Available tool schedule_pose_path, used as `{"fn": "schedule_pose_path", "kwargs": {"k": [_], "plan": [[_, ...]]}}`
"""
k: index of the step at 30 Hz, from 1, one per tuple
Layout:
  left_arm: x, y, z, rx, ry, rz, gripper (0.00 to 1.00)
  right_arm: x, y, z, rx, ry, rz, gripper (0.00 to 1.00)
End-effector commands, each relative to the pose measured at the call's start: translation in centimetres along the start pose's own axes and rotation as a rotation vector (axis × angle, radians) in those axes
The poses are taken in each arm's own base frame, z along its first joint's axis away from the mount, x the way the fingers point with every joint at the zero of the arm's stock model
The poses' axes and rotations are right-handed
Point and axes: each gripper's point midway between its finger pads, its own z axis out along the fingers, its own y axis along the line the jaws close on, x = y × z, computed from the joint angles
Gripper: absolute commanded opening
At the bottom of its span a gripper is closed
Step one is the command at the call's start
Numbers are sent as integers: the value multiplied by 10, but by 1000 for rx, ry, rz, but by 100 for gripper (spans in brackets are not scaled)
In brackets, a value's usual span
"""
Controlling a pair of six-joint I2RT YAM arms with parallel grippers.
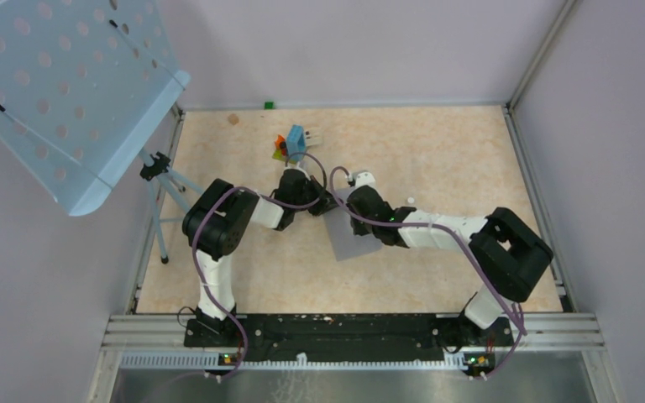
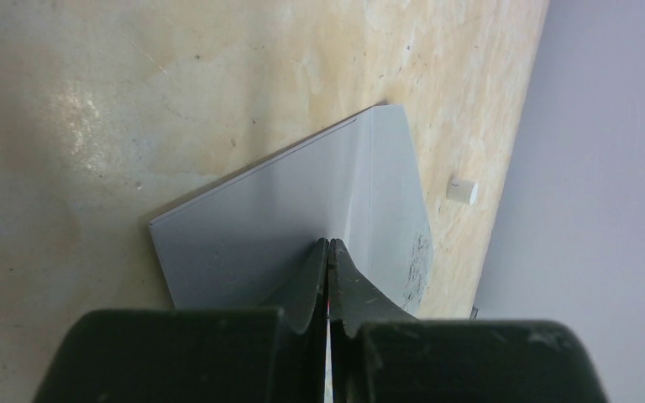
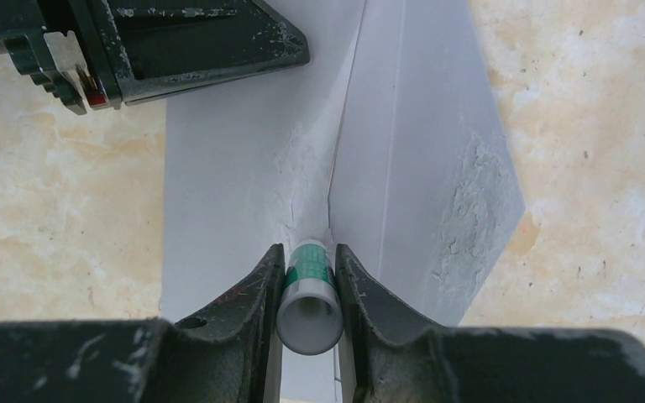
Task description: Place the letter into the envelope and seal it
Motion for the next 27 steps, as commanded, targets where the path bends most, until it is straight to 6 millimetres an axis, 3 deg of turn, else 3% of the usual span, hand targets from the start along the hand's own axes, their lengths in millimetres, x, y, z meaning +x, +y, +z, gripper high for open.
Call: {"fn": "schedule_pose_path", "kwargs": {"k": [1, 27], "plan": [[7, 68, -7, -226, 2, -35, 0, 23, -7, 10, 53, 50, -29, 0], [12, 71, -6, -224, 22, -24, 0, -1, -8, 40, 117, 6, -32, 0]]}}
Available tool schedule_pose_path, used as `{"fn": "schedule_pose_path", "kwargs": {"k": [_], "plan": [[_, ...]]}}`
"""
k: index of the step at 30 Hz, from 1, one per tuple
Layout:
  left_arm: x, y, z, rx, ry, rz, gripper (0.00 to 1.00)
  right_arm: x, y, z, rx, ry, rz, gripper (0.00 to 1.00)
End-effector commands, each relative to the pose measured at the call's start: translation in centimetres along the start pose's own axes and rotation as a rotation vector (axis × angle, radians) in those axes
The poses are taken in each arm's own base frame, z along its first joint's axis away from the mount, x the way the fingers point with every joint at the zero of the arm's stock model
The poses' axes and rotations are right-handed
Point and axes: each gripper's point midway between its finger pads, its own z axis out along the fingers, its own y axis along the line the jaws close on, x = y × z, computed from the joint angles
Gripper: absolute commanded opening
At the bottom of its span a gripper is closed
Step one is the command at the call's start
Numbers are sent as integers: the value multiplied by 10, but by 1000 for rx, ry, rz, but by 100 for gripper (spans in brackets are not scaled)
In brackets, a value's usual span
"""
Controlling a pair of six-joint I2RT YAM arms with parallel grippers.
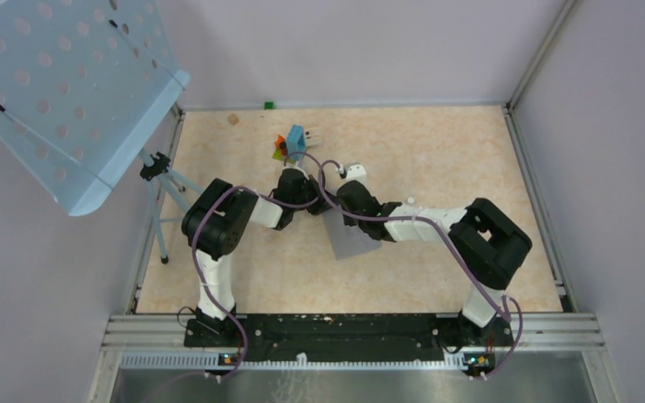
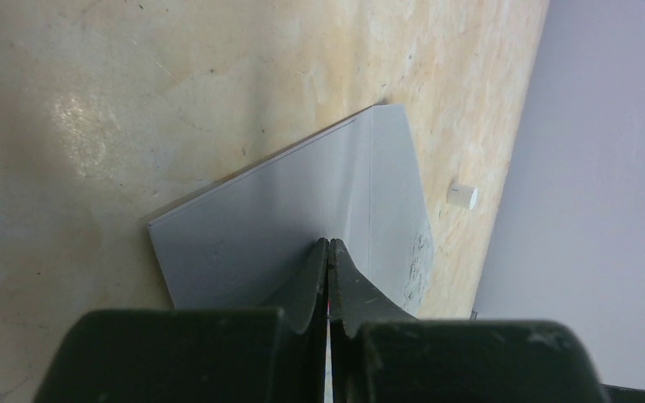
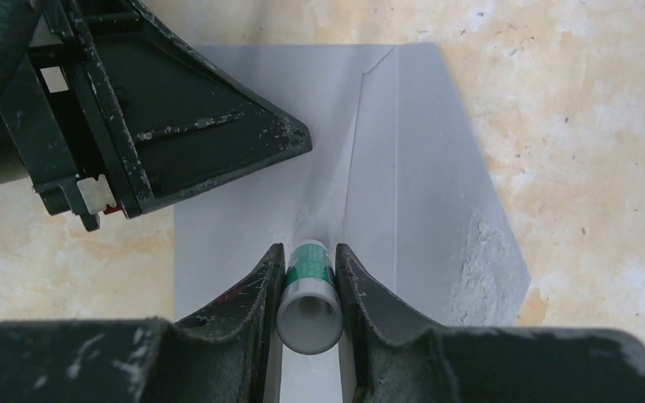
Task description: Place the letter into the envelope and seal it
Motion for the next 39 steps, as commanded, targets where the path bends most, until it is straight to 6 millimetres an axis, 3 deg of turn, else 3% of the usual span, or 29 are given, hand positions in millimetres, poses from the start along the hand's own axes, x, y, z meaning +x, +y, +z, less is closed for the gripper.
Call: {"fn": "schedule_pose_path", "kwargs": {"k": [1, 17, 23, 39], "plan": [[16, 70, -5, -222, 30, -20, 0, 28, -15, 12, 52, 95, -46, 0], [15, 70, -3, -221, 35, -13, 0, 14, -33, 31, 69, 95, -17, 0], [15, 70, -2, -221, 34, -17, 0, 12, -27, 33, 41, 104, -29, 0], [13, 73, 0, -238, 23, -49, 0, 43, -24, 12, -17, 201, -79, 0]]}}
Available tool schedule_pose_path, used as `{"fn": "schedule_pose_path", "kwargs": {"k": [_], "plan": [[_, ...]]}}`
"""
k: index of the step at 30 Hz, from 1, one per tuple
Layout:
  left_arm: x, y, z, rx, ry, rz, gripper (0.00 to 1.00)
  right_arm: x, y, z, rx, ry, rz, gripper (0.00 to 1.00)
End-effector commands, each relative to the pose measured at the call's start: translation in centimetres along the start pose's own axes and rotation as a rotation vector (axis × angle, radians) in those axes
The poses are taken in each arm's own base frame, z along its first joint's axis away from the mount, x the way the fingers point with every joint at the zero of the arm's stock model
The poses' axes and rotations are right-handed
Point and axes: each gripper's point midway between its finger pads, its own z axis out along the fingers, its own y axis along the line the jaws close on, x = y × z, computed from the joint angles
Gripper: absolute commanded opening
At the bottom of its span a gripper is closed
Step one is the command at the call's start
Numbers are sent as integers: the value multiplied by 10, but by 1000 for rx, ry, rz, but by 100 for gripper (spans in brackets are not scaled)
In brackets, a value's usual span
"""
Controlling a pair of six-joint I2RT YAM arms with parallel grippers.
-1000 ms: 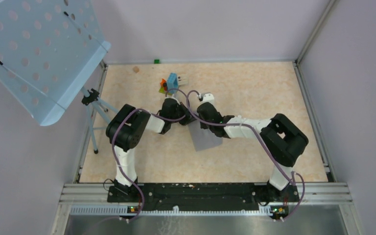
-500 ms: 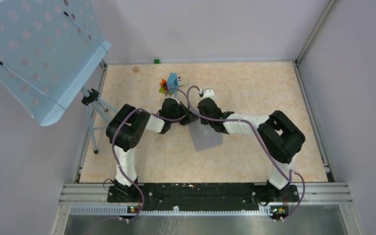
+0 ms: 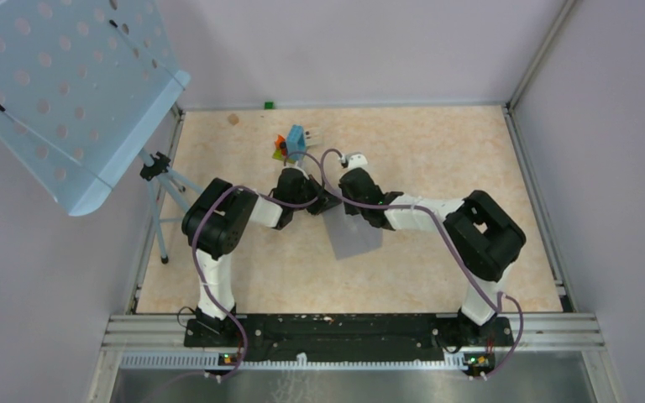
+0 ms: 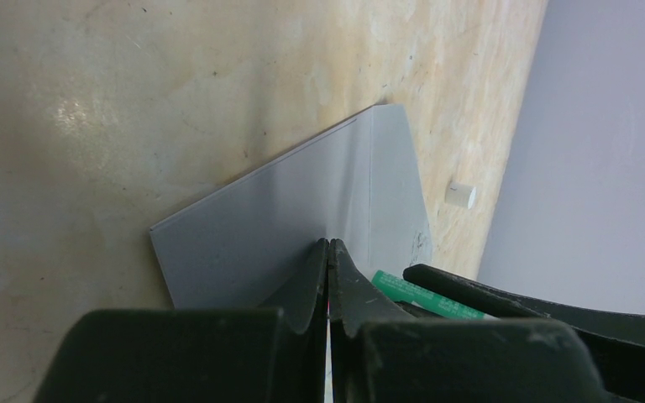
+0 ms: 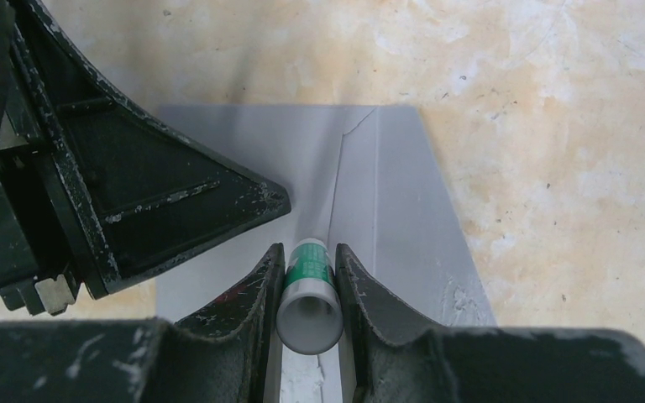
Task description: Place the letter into the envelope and seal it
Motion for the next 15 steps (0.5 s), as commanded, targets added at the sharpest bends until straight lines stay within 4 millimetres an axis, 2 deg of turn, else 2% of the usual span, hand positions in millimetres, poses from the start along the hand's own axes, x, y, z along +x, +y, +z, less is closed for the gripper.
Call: {"fn": "schedule_pose_path", "kwargs": {"k": [1, 15], "plan": [[13, 73, 0, -242, 14, -44, 0, 64, -14, -13, 7, 210, -77, 0], [14, 78, 1, -259, 9, -67, 0, 80, -14, -25, -13, 258, -85, 0]]}}
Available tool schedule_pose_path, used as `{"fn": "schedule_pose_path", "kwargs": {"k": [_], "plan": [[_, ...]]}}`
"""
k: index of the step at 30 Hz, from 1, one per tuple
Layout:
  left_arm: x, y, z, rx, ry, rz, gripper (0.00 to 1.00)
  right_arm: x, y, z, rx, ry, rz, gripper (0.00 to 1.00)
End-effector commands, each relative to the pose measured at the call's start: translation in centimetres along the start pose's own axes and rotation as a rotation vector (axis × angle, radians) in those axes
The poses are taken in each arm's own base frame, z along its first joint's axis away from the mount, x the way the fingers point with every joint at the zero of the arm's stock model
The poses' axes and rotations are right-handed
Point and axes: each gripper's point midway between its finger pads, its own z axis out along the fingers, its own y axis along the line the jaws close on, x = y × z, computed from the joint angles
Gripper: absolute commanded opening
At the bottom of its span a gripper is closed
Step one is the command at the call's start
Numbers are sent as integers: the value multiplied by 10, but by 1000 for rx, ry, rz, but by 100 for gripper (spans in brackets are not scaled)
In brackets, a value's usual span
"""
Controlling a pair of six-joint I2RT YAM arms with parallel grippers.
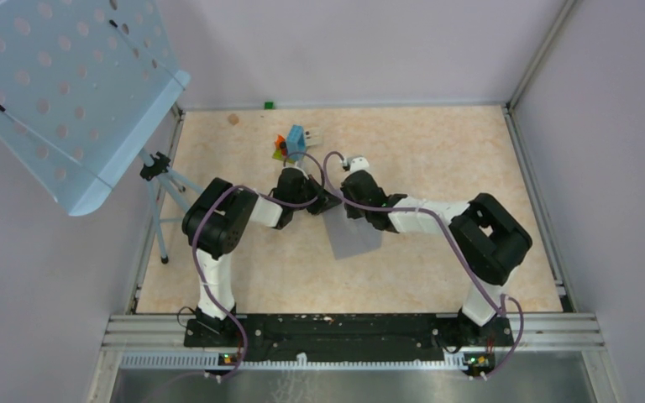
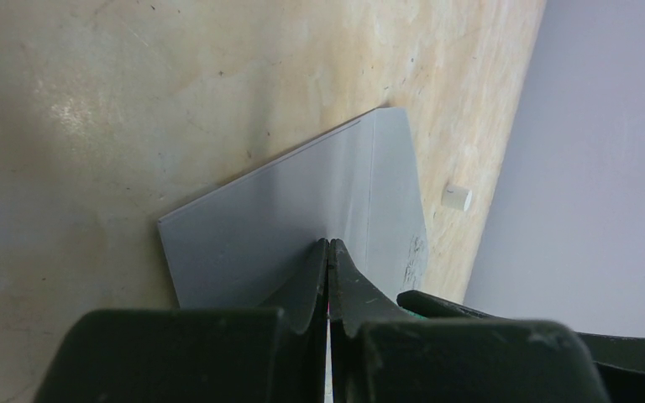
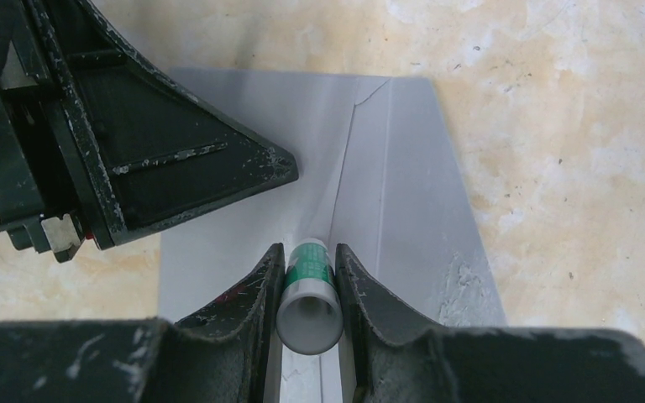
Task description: Place the letter into the envelope and seal it
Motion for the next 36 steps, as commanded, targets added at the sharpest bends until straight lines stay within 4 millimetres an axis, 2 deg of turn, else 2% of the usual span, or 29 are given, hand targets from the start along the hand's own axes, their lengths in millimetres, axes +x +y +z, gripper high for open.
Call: {"fn": "schedule_pose_path", "kwargs": {"k": [1, 19, 36], "plan": [[12, 78, 1, -256, 2, -45, 0, 72, -16, -15, 25, 232, -75, 0], [12, 83, 1, -270, -4, -63, 0, 91, -14, -32, 8, 281, -109, 0], [13, 86, 1, -276, -6, -72, 0, 111, -16, -56, -4, 317, -92, 0]]}}
